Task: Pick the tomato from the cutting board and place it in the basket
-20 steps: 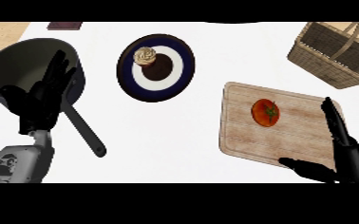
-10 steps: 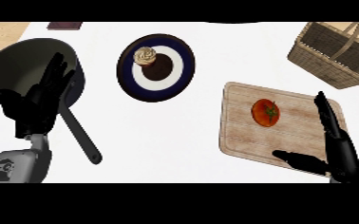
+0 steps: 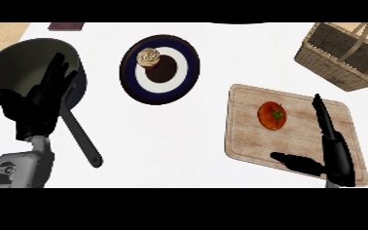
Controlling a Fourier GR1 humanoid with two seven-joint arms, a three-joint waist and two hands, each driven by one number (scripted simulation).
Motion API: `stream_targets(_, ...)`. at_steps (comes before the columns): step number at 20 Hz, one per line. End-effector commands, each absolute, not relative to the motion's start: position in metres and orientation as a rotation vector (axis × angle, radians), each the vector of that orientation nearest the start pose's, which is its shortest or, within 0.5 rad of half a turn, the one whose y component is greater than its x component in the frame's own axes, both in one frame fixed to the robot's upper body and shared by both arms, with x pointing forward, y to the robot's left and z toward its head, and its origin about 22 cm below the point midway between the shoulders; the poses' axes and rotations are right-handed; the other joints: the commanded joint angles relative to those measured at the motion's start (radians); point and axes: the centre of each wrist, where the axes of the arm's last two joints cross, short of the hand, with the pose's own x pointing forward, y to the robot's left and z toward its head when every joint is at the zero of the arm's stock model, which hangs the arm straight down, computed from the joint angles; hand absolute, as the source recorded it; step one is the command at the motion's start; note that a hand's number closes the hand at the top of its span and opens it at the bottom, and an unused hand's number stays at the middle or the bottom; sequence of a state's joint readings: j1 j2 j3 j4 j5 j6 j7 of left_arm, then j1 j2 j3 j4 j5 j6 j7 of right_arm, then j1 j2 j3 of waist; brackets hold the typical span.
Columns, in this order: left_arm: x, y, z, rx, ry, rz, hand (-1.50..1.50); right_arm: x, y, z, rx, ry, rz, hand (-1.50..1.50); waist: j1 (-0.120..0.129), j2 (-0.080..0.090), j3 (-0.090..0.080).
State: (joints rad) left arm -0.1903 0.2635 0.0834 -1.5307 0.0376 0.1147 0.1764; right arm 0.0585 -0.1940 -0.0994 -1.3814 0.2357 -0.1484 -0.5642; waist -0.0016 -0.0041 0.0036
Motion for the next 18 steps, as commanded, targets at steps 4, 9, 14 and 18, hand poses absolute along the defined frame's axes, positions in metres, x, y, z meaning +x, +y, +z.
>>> stream_targets(4,0.296,0.301,0.042,0.296,-1.516,-0.020,0.00,0.245,-0.300,-0.054,-0.548,-1.842,0.323,-1.50,0.002,0.006,-0.004)
stream_targets(9,0.293,0.287,0.057,0.299,-1.517,-0.010,0.00,0.254,-0.318,-0.033,-0.533,-1.829,0.332,-1.50,0.002,0.004,-0.003)
stream_targets(14,0.280,0.316,0.051,0.269,-1.516,-0.009,0.00,0.246,-0.301,-0.055,-0.535,-1.814,0.350,-1.50,0.003,0.004,-0.004)
stream_targets(18,0.281,0.281,0.050,0.292,-1.519,-0.024,0.00,0.261,-0.283,-0.061,-0.536,-1.783,0.391,-1.50,0.004,0.004,-0.003)
